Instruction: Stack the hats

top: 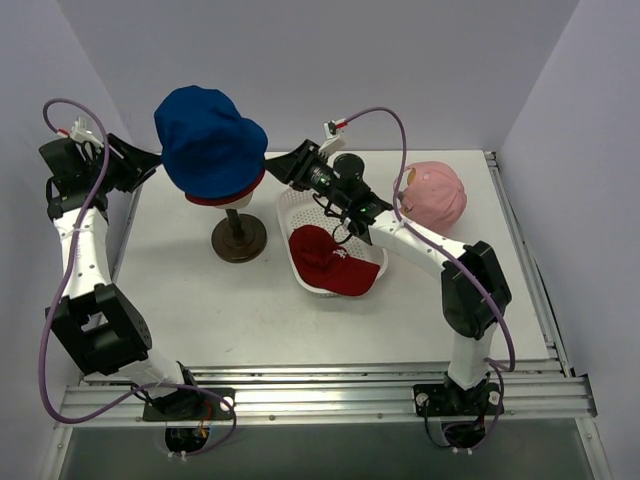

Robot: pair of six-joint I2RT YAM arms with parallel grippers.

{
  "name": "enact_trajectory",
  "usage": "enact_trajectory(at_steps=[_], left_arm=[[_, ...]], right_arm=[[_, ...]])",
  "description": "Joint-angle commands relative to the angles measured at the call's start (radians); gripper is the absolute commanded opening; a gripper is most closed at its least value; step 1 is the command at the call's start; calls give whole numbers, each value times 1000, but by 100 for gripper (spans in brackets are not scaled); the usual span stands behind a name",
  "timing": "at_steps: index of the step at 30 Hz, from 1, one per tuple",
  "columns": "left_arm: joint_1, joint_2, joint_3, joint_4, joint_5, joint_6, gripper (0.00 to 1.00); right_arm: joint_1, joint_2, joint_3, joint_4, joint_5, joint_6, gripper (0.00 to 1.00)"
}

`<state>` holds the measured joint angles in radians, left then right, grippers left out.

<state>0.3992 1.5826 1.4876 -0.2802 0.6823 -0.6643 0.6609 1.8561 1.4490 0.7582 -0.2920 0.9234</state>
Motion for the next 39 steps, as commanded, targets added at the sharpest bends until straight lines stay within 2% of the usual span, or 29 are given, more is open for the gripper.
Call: enact_trajectory(at_steps=[1,7,18,21,23,26,39], left_arm=[[1,1,77,-5,-7,20,56],[12,-6,99,-62,-62,17,60],[88,-91,0,19,-70,-80,66],[90,-102,-24,88,-14,-118,67],[92,-113,-72,212,58,-161,67],[87,-127,-107,309,100,-216,67],[17,-119,-113,351,125,-185,68]], right_arm=[[-7,-77,42,-33,10,-96,32],[-43,-74,57,-37,19,-71,37],[-69,21,212,-4,-39,-29,44],[-69,60,247,16,-64,-3,45],[-70,80,275,18,-78,8,46],[-66,103,286,27,-76,20,46],[-58,164,324,59,-96,40,46]])
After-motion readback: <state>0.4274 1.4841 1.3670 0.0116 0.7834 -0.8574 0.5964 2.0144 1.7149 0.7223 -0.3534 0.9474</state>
